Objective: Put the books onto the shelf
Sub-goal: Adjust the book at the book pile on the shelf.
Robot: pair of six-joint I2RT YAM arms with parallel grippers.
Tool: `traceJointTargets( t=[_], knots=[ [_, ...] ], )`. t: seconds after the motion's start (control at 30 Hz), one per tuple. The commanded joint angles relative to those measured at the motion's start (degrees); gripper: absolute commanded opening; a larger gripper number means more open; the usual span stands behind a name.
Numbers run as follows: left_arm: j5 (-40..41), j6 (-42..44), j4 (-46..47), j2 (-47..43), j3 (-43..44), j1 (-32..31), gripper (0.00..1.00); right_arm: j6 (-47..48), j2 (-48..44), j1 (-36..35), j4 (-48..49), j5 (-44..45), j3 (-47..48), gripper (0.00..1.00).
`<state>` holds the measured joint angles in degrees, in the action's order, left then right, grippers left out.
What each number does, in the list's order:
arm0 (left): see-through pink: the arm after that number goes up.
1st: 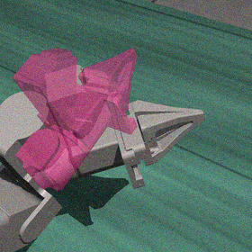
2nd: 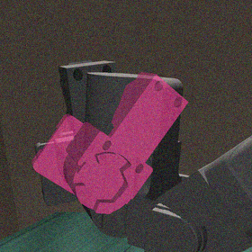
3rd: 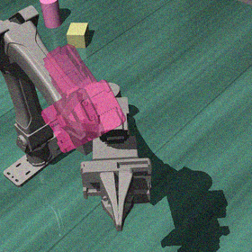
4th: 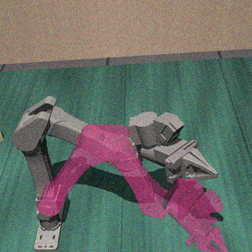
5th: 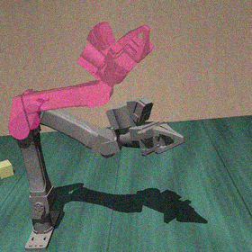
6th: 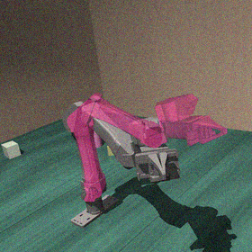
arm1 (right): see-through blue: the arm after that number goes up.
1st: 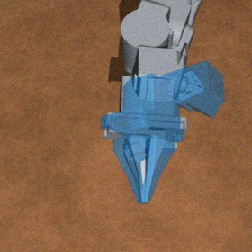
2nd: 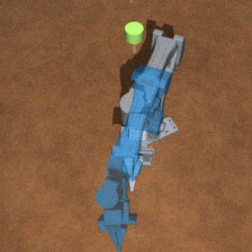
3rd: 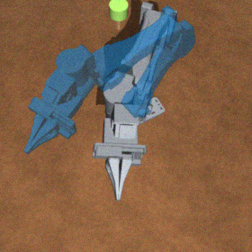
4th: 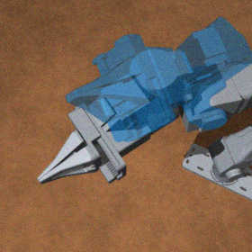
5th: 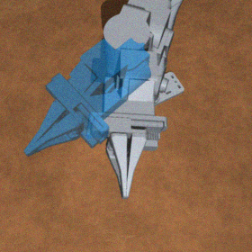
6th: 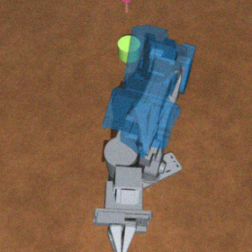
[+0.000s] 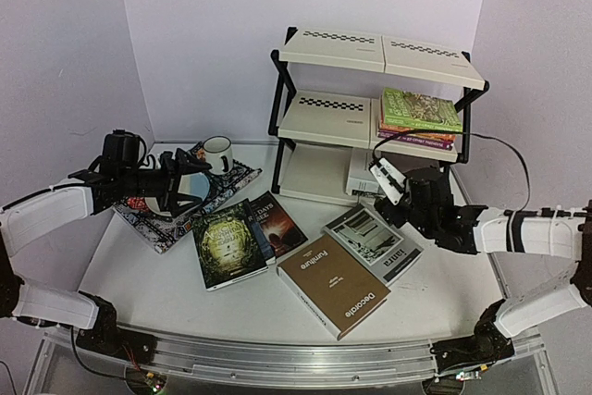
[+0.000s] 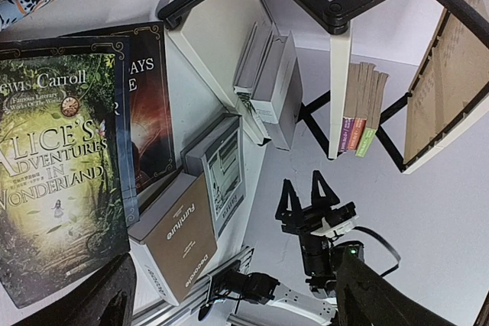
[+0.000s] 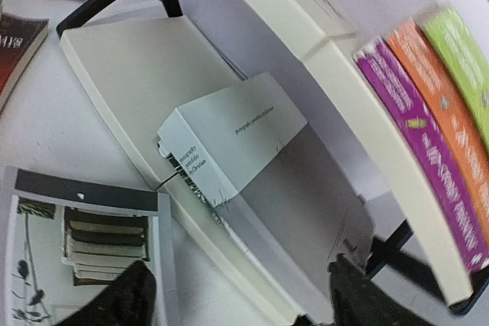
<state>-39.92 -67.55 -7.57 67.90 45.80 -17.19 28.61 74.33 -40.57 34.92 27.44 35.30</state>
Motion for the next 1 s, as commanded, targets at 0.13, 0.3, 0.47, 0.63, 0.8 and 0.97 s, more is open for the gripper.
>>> traceJointTargets(
  t=[0.13, 0.3, 0.47, 0.63, 0.8, 0.97],
  knots=[
    [0.3, -0.2, 0.7, -2.3, 1.3, 0.1, 0.92, -36.5, -0.1, 0.1, -14.4, 4.2, 2.4, 0.38],
    [0.4, -0.6, 0.7, -3.1, 0.7, 0.1, 0.91, -43.1, 3.7, 1.0, -14.4, 6.0, 4.1, 0.02],
    [0.9, -0.9, 0.7, -4.3, 0.0, 0.1, 0.91, -49.1, 8.0, 5.3, -12.3, 3.7, 4.8, 0.0],
    [0.9, -0.9, 0.7, -4.5, -0.3, 0.1, 0.91, -50.3, 12.6, 7.4, -5.6, 2.7, 5.1, 0.0],
    [1.0, -0.8, 0.7, -5.5, -0.6, 0.1, 0.91, -49.0, 17.0, 8.0, -1.5, 3.4, 6.3, 0.0],
    [0.9, -1.1, 0.7, -6.0, -1.1, 0.1, 0.91, -48.3, 19.0, 9.0, 1.1, 4.7, 7.1, 0.0]
  ],
)
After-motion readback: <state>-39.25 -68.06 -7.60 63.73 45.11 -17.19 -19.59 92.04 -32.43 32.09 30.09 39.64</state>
